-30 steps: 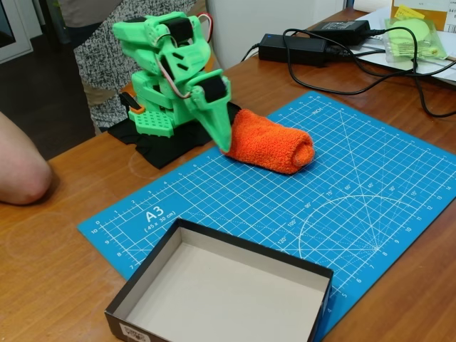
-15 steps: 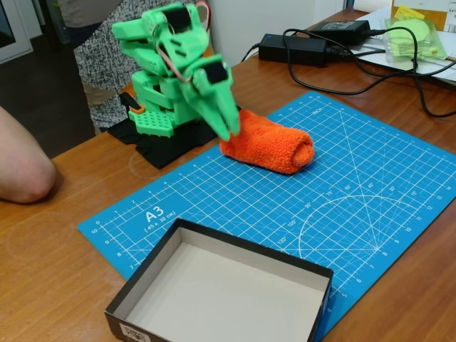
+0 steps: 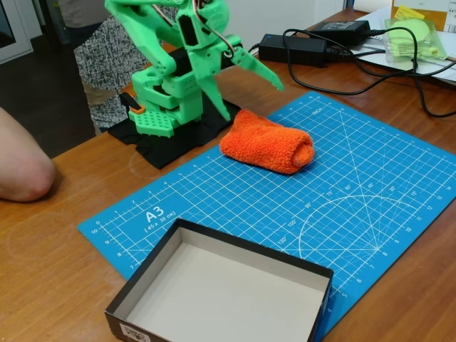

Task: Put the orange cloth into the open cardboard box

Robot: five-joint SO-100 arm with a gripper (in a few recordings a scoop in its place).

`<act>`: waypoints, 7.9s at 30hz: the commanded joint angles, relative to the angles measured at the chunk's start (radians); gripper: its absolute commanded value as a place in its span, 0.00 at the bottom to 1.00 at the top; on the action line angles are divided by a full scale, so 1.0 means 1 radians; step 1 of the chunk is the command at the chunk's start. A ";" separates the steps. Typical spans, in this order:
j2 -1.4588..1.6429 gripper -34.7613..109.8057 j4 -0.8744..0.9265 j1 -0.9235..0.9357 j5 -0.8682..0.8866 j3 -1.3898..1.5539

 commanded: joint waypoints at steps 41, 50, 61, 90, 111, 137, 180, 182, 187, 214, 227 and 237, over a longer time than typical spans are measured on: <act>-0.770 0.67 0.190 -0.071 -0.443 -0.535; -0.862 0.67 0.014 -0.011 -0.489 -0.437; -1.052 0.51 -0.124 -0.092 -0.423 -0.472; -0.658 0.24 0.037 -0.003 0.094 -0.699; -0.960 0.24 -0.041 0.746 1.068 -1.220; -1.663 0.24 -0.143 0.655 1.761 -1.804; -2.100 0.43 0.153 0.558 1.658 -2.594; -2.111 0.45 0.143 0.549 1.646 -2.594; -2.135 0.46 0.172 0.537 1.624 -2.631; -0.445 0.25 0.034 0.109 1.420 -1.088; 0.419 0.24 -0.353 0.058 1.270 0.236; 0.759 0.24 -0.319 0.026 1.203 0.557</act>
